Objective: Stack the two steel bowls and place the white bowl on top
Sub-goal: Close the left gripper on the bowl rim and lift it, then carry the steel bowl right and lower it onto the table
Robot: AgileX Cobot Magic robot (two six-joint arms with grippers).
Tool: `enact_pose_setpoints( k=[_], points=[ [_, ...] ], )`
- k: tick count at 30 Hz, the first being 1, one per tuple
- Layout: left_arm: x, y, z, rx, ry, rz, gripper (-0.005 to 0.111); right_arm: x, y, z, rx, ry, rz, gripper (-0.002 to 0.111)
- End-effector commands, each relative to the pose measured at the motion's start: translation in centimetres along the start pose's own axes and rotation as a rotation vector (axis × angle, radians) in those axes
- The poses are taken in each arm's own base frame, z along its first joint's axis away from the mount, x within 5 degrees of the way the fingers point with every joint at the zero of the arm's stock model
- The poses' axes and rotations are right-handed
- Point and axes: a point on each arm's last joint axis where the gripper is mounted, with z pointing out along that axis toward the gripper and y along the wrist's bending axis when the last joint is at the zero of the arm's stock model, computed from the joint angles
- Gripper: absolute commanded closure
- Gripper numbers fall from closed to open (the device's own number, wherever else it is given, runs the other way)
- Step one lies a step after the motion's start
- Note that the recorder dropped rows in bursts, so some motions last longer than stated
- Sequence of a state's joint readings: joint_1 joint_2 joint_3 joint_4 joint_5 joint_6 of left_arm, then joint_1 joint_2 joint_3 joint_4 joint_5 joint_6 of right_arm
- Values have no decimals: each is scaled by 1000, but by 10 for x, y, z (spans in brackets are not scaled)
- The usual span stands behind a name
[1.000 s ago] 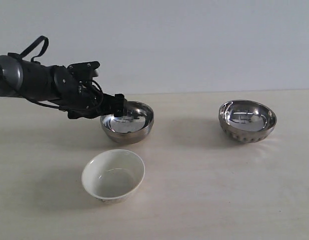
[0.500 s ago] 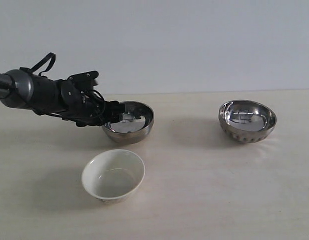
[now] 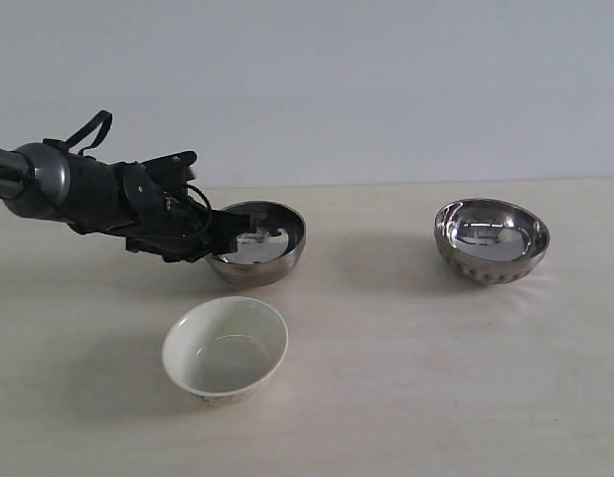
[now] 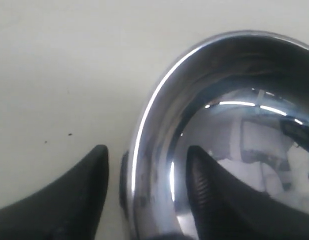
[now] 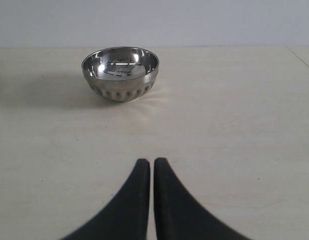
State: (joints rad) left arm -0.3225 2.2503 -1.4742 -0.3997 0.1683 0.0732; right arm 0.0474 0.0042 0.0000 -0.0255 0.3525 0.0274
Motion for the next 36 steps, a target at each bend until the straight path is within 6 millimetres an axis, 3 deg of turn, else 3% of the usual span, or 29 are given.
enact_pose_setpoints(
  k=[1, 4, 5, 13, 23, 30, 36],
  points=[
    [-1, -3, -1, 8, 0, -4, 80, -1, -1, 0, 9, -14, -8, 108],
    [-1, -3, -1, 8, 8, -4, 101, -1, -1, 0, 9, -14, -8, 108],
    [-1, -3, -1, 8, 10, -4, 103, -1, -1, 0, 9, -14, -8, 108],
    [-10, -6, -11, 23, -25, -53, 103, -1, -1, 0, 9, -14, -8, 108],
    [-41, -23, -60, 73, -109, -27, 103, -1, -1, 0, 9, -14, -8, 108],
    [-41, -62, -86, 145, -112, 86, 103, -1, -1, 0, 9, -14, -8, 108],
    [-23, -101, -92, 211, -60, 174, 103, -1, -1, 0, 9, -14, -8, 108]
  ],
)
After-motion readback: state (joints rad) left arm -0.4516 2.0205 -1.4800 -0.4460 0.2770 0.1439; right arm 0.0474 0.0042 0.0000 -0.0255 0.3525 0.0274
